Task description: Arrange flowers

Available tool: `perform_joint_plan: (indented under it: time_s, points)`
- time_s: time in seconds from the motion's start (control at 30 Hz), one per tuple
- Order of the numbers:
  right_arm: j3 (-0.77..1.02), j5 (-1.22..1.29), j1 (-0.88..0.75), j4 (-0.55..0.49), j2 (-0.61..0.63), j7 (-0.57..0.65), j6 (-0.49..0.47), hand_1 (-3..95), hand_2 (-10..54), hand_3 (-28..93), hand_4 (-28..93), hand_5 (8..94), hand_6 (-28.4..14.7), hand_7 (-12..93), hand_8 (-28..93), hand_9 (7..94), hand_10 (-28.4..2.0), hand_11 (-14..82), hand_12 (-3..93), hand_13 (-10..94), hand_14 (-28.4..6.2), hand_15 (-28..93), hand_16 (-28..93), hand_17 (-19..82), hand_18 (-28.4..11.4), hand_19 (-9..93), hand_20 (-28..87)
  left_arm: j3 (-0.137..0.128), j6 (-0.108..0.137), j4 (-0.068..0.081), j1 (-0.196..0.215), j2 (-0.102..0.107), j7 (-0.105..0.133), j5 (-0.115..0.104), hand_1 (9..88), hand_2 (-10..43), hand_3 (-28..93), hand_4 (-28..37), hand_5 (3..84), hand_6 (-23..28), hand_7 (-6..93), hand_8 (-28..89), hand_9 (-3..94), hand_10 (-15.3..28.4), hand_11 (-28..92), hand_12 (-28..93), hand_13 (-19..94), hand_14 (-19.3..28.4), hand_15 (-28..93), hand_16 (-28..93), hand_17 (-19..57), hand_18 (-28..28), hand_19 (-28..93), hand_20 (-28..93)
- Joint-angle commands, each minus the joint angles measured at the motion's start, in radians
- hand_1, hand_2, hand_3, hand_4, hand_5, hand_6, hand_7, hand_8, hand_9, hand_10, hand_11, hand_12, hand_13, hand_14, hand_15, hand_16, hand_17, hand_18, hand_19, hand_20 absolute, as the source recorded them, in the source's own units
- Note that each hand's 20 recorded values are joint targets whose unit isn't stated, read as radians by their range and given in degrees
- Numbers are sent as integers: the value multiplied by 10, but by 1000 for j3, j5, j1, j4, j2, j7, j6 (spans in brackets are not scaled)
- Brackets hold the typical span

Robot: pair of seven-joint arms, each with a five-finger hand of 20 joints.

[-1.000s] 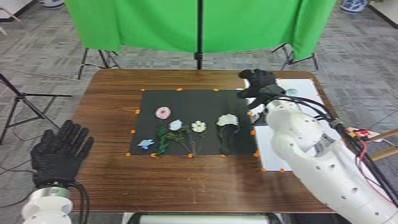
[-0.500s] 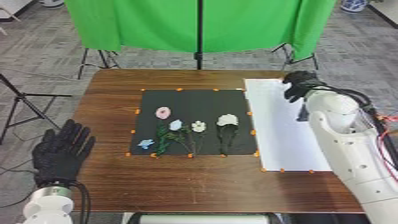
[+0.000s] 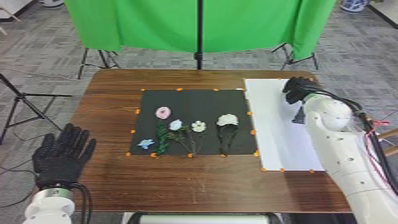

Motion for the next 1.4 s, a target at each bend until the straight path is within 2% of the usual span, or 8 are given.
perform_joint_plan:
  time_s: [0.03,0.2,0.63,0.77,1.0,1.07,1.13,1.4]
  points:
    - [-2,37,-58,-42,23,24,-32,618,-95,716,-283,547,20,300,-161,608,-78,198,366,526,-53,570,463,296,-171,793,466,-4,17,3,11,-12,14,-14,292,148,755,-283,474,85,211,-111,408,141,301,147,293,144,489,-42,-43,141,349,191]
    - [-19,207,-110,-140,74,68,39,576,-65,692,-282,596,14,451,-66,684,-88,221,456,550,-70,586,464,301,-175,757,447,12,22,10,-8,-4,39,-30,292,147,758,-283,476,84,214,-112,411,141,303,146,298,145,492,-43,-43,142,350,191]
    - [-10,263,-384,-603,163,30,16,559,-56,687,-283,621,6,413,-42,719,-99,151,453,570,-73,503,434,290,-181,728,412,17,19,11,-33,0,21,-18,288,138,770,-283,482,81,225,-118,420,140,308,145,307,143,496,-43,-39,142,349,194]
    - [-42,106,-435,-584,162,-43,97,553,-61,694,-283,617,2,400,-42,715,-101,139,448,559,-76,494,424,284,-180,720,401,10,19,15,-42,2,9,-40,287,137,772,-283,483,82,225,-119,421,140,309,145,308,143,497,-42,-38,141,349,194]
    - [-52,55,-528,-613,146,-34,127,546,-77,705,-283,606,-5,367,-60,694,-102,151,400,538,-80,484,400,276,-178,706,376,14,12,31,-62,8,-25,-17,287,137,771,-283,483,82,226,-119,421,140,309,145,309,144,499,-42,-37,141,347,195]
    - [-59,48,-548,-616,120,-14,153,516,-83,726,-283,599,-6,319,-56,678,-108,195,364,538,-88,503,375,275,-181,712,367,20,-4,46,-71,15,-31,-18,287,137,770,-283,483,82,225,-119,421,140,308,145,309,145,499,-42,-37,142,347,195]
    - [-80,66,-554,-617,106,12,179,499,-90,734,-283,594,-6,281,-57,669,-112,228,332,537,-96,523,350,274,-183,715,362,27,-1,49,-75,12,-36,-27,286,136,771,-283,483,82,224,-119,420,140,308,146,309,143,499,-42,-37,142,347,196]
    - [-127,83,-549,-624,51,16,176,479,-95,742,-283,588,-7,246,-137,654,-120,263,302,535,-111,559,286,273,-187,721,356,32,-9,54,-84,15,-51,-11,284,130,773,-283,481,82,222,-118,419,140,304,146,308,142,492,-41,-37,142,343,195]
